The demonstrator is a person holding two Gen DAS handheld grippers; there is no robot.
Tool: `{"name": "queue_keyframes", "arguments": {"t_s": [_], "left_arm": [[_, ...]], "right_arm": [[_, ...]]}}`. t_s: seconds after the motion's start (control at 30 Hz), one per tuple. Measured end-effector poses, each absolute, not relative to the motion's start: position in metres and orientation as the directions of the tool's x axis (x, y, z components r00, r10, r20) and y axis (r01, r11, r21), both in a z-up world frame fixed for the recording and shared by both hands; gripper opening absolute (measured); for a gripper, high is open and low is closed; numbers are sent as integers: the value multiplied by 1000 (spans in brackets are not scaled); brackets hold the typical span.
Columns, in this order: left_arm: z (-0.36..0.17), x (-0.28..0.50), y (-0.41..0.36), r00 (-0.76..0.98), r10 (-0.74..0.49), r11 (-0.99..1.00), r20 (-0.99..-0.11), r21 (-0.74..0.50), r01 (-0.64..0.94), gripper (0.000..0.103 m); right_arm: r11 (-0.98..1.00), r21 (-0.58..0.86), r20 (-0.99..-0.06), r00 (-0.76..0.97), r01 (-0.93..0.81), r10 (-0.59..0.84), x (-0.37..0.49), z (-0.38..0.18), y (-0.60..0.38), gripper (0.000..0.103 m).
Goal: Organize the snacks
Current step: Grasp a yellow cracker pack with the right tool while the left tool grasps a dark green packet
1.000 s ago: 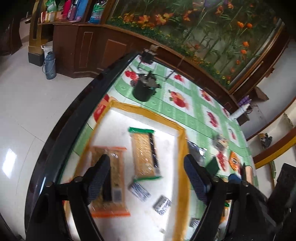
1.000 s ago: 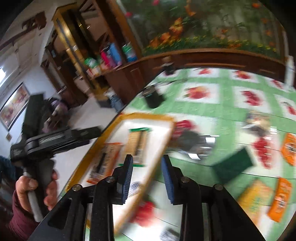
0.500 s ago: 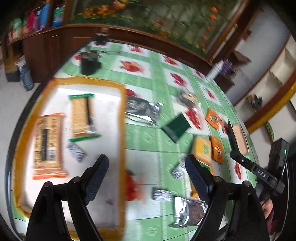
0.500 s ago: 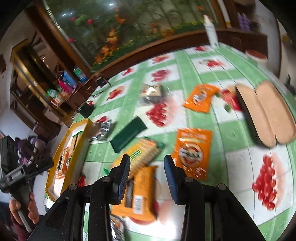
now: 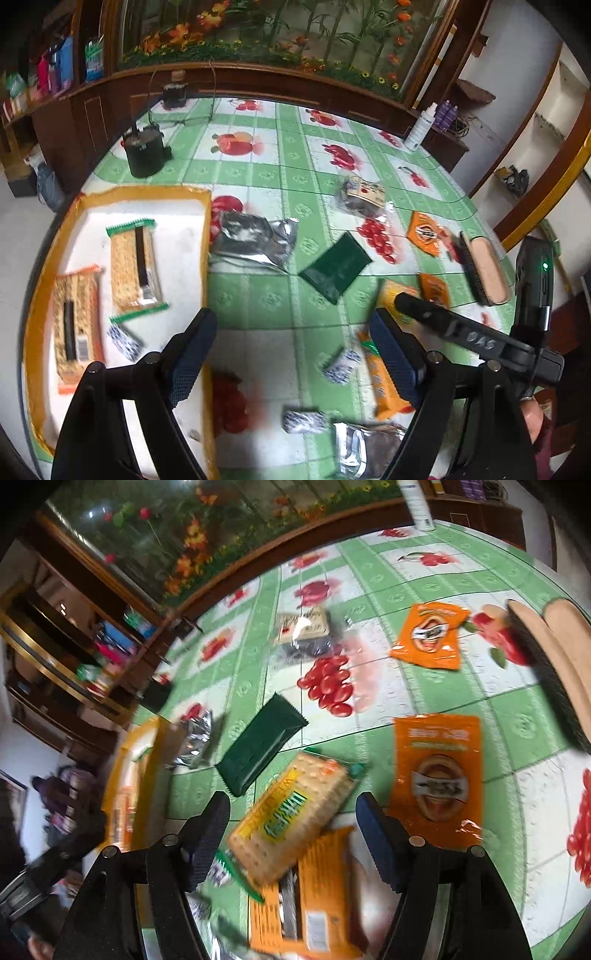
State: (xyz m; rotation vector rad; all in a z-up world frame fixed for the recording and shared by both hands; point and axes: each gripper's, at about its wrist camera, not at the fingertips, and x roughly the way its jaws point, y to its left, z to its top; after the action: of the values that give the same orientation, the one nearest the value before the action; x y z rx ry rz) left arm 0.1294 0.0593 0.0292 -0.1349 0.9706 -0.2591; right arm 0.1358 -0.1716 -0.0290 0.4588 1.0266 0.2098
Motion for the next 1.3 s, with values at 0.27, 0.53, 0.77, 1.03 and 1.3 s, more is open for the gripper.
{"name": "queue_keyframes", "arguments": {"t_s": [0.27,0.53,0.77,1.03,1.3], "left_arm": [[14,162,50,520,-224,971,-824,-144,190,84],[-12,186,3,464,-221,939,-858,-58,339,84],[-24,206,-33,475,-213,899,-854,19,437,84],[-52,212,-60,488,-116,841,-865,175,511,84],[-48,208,-62,465,-169,847,-869,114,520,43]], "right_arm": [[960,279,-853,463,11,243,152,-44,-132,62],[951,308,-834,487,20,259,148,-41,-160,50],[891,450,-751,564,58,342,141,-42,-212,50],[845,535,-666,621,13,412,139,-48,-227,51],[823,568,-633,632,-12,446,140,-49,-230,51]]}}
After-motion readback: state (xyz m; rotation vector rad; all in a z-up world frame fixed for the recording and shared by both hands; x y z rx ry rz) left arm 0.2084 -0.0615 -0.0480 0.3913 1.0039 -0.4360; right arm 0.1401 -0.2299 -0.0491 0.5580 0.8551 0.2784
